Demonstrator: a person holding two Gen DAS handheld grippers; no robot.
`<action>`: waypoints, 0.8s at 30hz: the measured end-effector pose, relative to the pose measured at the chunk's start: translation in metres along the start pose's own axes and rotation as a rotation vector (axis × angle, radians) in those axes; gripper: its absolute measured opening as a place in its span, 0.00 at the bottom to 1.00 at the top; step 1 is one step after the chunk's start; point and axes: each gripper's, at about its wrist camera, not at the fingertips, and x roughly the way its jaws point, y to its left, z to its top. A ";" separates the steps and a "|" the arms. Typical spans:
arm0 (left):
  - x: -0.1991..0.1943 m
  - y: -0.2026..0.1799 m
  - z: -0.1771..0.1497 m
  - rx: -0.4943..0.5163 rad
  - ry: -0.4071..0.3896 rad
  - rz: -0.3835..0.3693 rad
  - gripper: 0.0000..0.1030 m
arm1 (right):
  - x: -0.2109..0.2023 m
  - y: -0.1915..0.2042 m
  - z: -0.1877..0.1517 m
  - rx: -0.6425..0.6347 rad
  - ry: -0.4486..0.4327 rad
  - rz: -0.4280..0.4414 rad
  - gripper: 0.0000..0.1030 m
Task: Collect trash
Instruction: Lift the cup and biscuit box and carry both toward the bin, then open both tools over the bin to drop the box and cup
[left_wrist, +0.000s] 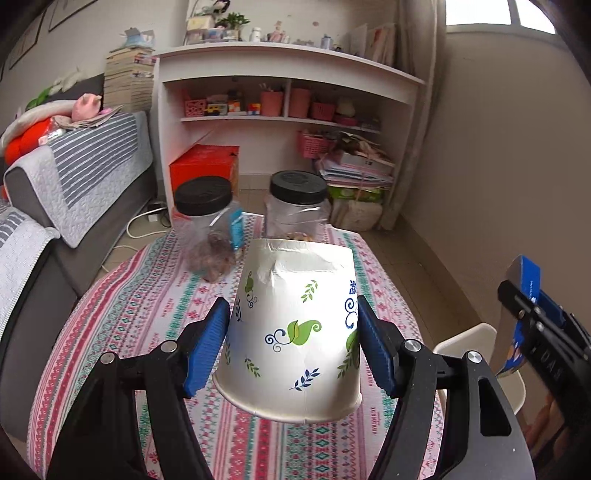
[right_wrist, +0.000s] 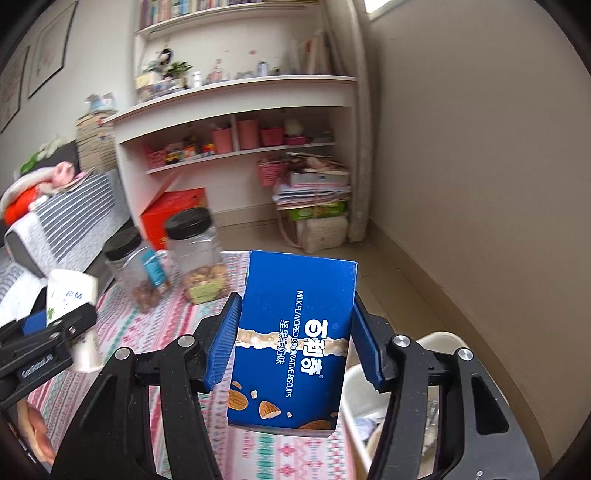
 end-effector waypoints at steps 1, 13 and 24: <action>0.000 -0.002 0.000 0.002 0.000 -0.003 0.65 | -0.001 -0.007 0.000 0.011 0.000 -0.012 0.53; 0.001 -0.046 -0.004 0.052 0.007 -0.053 0.65 | -0.005 -0.089 0.000 0.158 0.037 -0.152 0.54; 0.004 -0.096 -0.010 0.098 0.048 -0.135 0.65 | -0.027 -0.158 -0.008 0.344 0.040 -0.285 0.93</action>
